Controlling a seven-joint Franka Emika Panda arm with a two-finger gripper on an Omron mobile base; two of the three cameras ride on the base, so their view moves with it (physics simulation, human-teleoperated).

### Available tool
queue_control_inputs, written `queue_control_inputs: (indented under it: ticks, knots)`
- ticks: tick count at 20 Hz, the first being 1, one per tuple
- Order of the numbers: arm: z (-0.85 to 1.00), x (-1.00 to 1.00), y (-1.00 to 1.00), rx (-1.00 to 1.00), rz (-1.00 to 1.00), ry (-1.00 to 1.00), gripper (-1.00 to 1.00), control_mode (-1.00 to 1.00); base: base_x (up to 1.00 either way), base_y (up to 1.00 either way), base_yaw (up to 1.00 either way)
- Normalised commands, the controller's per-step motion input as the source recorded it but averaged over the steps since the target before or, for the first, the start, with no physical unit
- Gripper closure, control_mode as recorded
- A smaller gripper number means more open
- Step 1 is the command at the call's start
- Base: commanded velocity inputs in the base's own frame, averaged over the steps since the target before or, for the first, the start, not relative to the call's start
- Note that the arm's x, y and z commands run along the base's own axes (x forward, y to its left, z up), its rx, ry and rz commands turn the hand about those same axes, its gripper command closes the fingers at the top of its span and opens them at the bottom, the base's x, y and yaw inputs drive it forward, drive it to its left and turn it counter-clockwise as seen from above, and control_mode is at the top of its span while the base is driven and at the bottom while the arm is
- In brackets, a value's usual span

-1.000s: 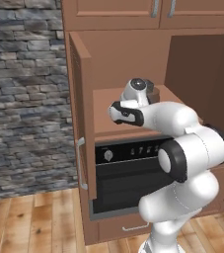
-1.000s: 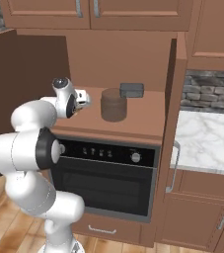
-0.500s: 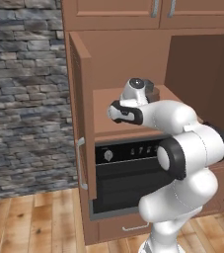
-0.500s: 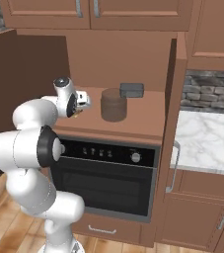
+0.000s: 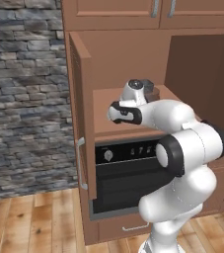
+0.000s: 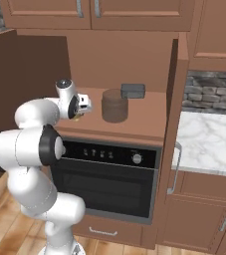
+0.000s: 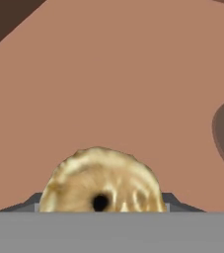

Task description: Pick the candle and jar from the dining table and place them in the open cabinet. Close the cabinet after placing the objects.

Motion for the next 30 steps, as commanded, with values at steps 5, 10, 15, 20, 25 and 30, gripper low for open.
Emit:
queue_control_inputs:
  ticks: [5, 10, 15, 20, 25, 30]
  knots:
    - [-0.13, 0.03, 0.0, 0.0, 0.0, 0.02, 1.0, -1.0, 0.0, 0.0, 0.0]
    - [-0.12, 0.1, 0.02, 0.0, 0.0, 0.0, 1.0, -1.0, 0.0, 0.0, 0.0]
    - [-0.18, 0.2, 0.09, 0.0, 0.0, 0.0, 1.0, -1.0, 0.0, 0.0, 0.0]
    - [-0.2, 0.26, 0.09, 0.0, 0.0, 0.0, 1.0, -1.0, 0.0, 0.0, 0.0]
    - [-0.13, 0.19, 0.02, 0.0, 0.0, 0.0, -1.0, -1.0, 0.0, 0.0, 0.0]
    - [0.0, 0.25, 0.0, 0.0, 0.01, -0.01, -1.0, -1.0, 0.0, 0.0, 0.0]
